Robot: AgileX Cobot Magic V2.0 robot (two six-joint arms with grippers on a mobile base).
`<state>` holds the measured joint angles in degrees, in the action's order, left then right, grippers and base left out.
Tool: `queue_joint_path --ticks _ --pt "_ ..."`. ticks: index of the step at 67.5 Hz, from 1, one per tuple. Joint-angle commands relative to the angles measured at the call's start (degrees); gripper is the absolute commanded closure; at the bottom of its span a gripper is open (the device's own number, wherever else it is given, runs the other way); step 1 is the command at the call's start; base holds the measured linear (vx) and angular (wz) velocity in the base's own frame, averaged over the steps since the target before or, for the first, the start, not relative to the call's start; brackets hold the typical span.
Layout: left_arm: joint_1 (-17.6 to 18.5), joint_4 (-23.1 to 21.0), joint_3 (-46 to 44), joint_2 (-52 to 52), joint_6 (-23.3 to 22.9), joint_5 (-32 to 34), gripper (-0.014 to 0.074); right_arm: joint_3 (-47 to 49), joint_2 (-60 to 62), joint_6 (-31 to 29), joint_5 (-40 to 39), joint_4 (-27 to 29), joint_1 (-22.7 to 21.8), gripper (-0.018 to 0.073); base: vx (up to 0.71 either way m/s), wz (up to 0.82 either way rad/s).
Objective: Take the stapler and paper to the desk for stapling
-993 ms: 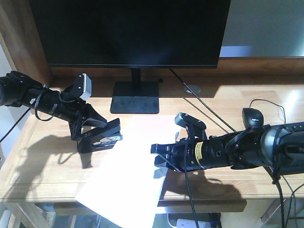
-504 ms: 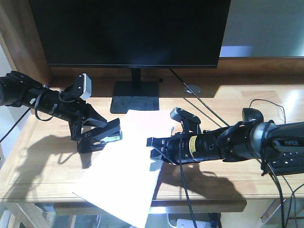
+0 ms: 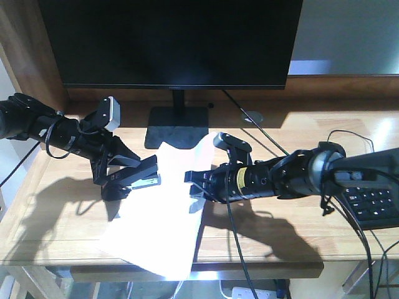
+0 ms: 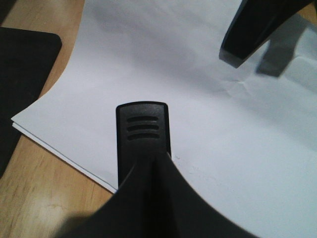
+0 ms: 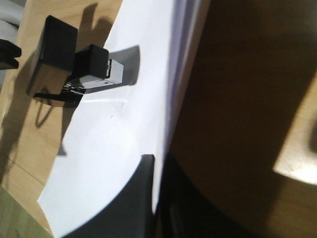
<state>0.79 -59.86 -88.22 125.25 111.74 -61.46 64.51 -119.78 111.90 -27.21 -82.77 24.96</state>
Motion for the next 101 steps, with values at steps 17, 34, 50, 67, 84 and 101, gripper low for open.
queue_joint_path --ticks 17,34,50,67,84,101 --pt "0.12 -3.35 -1.39 -3.35 -0.57 -1.74 0.0603 6.23 1.03 -0.75 -3.59 -2.79 -0.07 0.0561 0.00 0.00" --pt "0.12 -3.35 -1.39 -3.35 -0.57 -1.74 0.0603 6.23 2.04 -1.06 0.66 -2.53 -0.07 0.0561 0.00 0.00" --pt "0.12 -3.35 -1.39 -3.35 -0.57 -1.74 0.0603 6.23 2.08 -1.06 6.04 0.61 -0.07 0.0559 0.00 0.00" --pt "0.12 -3.35 -1.39 -3.35 -0.57 -1.74 0.0603 6.23 2.08 -1.73 9.20 0.78 -0.07 0.0537 0.00 0.00" --pt "0.12 -3.35 -1.39 -3.35 -0.57 -1.74 0.0603 8.81 1.35 -2.32 7.44 1.65 -0.07 0.0424 0.00 0.00" --pt "0.12 -3.35 -1.39 -3.35 -0.57 -1.74 0.0603 10.72 0.54 -2.27 7.68 2.61 -0.07 0.0186 0.00 0.00"
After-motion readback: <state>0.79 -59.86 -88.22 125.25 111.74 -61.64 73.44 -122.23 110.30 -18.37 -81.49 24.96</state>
